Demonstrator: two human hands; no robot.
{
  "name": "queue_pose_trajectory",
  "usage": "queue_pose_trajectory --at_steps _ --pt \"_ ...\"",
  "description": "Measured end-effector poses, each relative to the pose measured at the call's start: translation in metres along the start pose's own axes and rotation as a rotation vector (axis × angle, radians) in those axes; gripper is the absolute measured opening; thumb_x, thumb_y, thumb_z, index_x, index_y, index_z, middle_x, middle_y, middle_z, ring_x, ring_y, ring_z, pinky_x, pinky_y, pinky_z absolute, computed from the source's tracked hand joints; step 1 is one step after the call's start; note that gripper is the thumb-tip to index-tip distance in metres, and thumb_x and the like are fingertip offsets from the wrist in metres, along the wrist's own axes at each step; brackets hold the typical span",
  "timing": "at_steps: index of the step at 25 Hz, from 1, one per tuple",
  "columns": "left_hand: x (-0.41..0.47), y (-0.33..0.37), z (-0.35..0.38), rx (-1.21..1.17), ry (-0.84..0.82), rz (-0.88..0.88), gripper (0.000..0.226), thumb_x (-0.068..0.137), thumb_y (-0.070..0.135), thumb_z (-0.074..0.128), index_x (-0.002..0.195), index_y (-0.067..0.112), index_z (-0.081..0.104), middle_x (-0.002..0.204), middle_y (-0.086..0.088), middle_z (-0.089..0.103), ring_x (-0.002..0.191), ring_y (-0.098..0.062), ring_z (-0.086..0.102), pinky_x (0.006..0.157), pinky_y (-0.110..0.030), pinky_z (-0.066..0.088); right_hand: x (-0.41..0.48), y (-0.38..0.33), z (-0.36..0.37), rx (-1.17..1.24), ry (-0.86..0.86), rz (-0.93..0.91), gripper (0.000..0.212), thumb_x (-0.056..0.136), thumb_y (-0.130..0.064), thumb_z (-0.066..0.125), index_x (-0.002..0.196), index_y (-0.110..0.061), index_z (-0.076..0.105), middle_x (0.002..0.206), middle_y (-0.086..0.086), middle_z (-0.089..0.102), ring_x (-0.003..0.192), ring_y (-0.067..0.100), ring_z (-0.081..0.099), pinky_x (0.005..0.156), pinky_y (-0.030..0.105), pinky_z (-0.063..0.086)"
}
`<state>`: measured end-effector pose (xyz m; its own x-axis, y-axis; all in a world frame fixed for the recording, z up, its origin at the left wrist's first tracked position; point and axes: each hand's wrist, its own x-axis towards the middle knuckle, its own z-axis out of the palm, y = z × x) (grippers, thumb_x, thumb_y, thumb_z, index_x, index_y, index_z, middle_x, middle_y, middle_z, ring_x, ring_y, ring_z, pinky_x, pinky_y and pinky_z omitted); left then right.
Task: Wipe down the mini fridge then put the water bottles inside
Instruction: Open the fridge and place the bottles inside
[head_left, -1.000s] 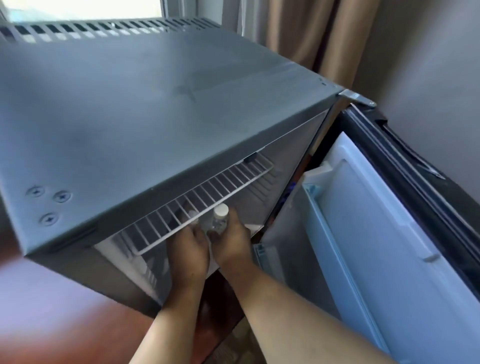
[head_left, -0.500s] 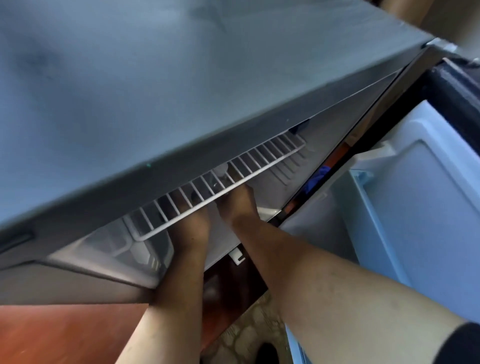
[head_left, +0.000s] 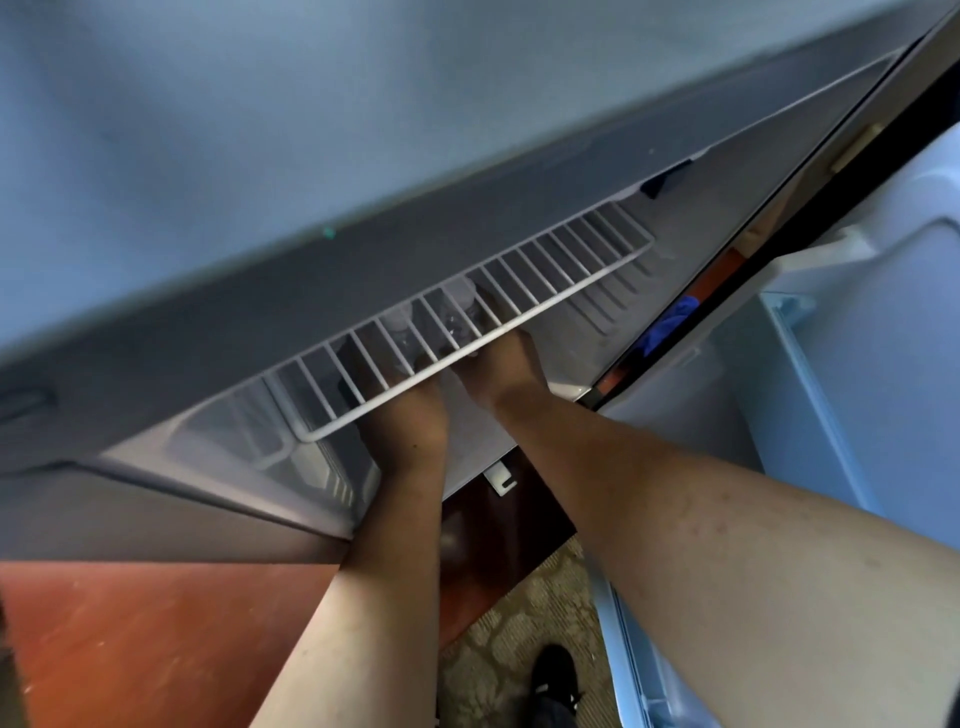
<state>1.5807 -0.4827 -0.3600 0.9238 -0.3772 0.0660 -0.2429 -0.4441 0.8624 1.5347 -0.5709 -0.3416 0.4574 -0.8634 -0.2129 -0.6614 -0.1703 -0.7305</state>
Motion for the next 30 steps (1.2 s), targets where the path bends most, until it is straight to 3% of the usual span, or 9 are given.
queue_pose_trajectory --at_steps 3,6,12,15,17,21,23,27,30 --pt "0.001 0.005 -0.001 -0.016 0.12 0.008 0.05 0.092 0.017 0.067 0.137 -0.003 0.058 0.137 -0.025 0.062 0.128 -0.043 0.057 0.107 -0.042 0.044 0.005 0.007 0.003 0.0 0.01 0.02 0.054 0.087 -0.035 0.079 0.136 -0.016 0.066 0.119 0.014 0.076 0.116 0.029 0.071 0.097 0.038 0.057" --pt "-0.004 0.003 0.001 -0.006 0.135 0.036 0.052 0.089 0.014 0.067 0.138 0.0 0.058 0.139 -0.023 0.061 0.129 -0.042 0.058 0.107 -0.037 0.042 0.002 0.009 0.001 -0.062 0.03 0.029 0.051 0.088 -0.035 0.078 0.132 -0.012 0.067 0.115 0.013 0.076 0.112 0.028 0.071 0.089 0.028 0.054" --pt "0.0 -0.006 0.006 -0.039 0.143 -0.093 0.074 0.086 0.015 0.073 0.153 0.008 0.044 0.148 -0.021 0.053 0.135 -0.036 0.05 0.102 -0.026 0.035 0.0 0.016 -0.008 -0.12 0.046 -0.016 0.081 0.092 -0.031 0.074 0.161 -0.021 0.032 0.14 0.013 0.066 0.132 0.029 0.061 0.106 0.033 0.05" --pt "0.002 -0.008 0.007 -0.083 0.172 -0.111 0.073 0.085 0.016 0.075 0.151 0.009 0.046 0.138 -0.023 0.057 0.12 -0.027 0.049 0.082 -0.005 0.024 0.002 0.016 -0.004 -0.154 0.023 0.003 0.066 0.093 -0.032 0.073 0.15 -0.011 0.048 0.131 0.017 0.07 0.126 0.031 0.064 0.101 0.031 0.05" --pt "0.003 -0.012 0.009 -0.103 0.154 -0.136 0.069 0.086 0.015 0.076 0.148 0.006 0.048 0.135 -0.025 0.058 0.115 -0.024 0.047 0.079 0.001 0.016 0.003 0.017 0.0 -0.188 0.011 0.018 0.053 0.092 -0.035 0.073 0.134 -0.004 0.059 0.119 0.02 0.072 0.116 0.033 0.068 0.093 0.03 0.051" --pt "0.004 -0.018 0.013 -0.11 0.121 -0.171 0.065 0.089 0.017 0.076 0.145 0.001 0.048 0.139 -0.026 0.056 0.128 -0.039 0.056 0.088 -0.017 0.034 0.002 0.018 0.003 -0.2 -0.043 -0.021 0.068 0.094 -0.032 0.071 0.154 -0.015 0.044 0.116 0.018 0.075 0.112 0.033 0.07 0.097 0.031 0.051" --pt "0.004 -0.022 0.017 -0.102 0.117 -0.174 0.065 0.09 0.018 0.076 0.145 -0.003 0.048 0.142 -0.027 0.055 0.131 -0.041 0.055 0.094 -0.022 0.035 0.001 0.019 0.003 -0.183 -0.037 -0.023 0.069 0.094 -0.031 0.071 0.155 -0.017 0.042 0.121 0.016 0.074 0.117 0.032 0.068 0.098 0.03 0.05" --pt "0.004 -0.031 0.023 -0.127 0.108 -0.158 0.065 0.089 0.015 0.077 0.144 -0.004 0.048 0.142 -0.027 0.054 0.131 -0.041 0.054 0.085 -0.005 0.023 -0.001 0.022 0.006 -0.197 -0.051 -0.004 0.053 0.097 -0.034 0.067 0.143 -0.011 0.052 0.121 0.015 0.075 0.12 0.033 0.066 0.094 0.03 0.048" --pt "0.003 -0.034 0.026 -0.137 0.099 -0.12 0.066 0.089 0.012 0.076 0.145 -0.005 0.046 0.145 -0.027 0.052 0.136 -0.038 0.05 0.093 -0.003 0.02 -0.002 0.022 0.005 -0.191 -0.061 0.002 0.053 0.098 -0.034 0.064 0.145 -0.013 0.05 0.126 0.014 0.073 0.124 0.033 0.064 0.098 0.033 0.049"
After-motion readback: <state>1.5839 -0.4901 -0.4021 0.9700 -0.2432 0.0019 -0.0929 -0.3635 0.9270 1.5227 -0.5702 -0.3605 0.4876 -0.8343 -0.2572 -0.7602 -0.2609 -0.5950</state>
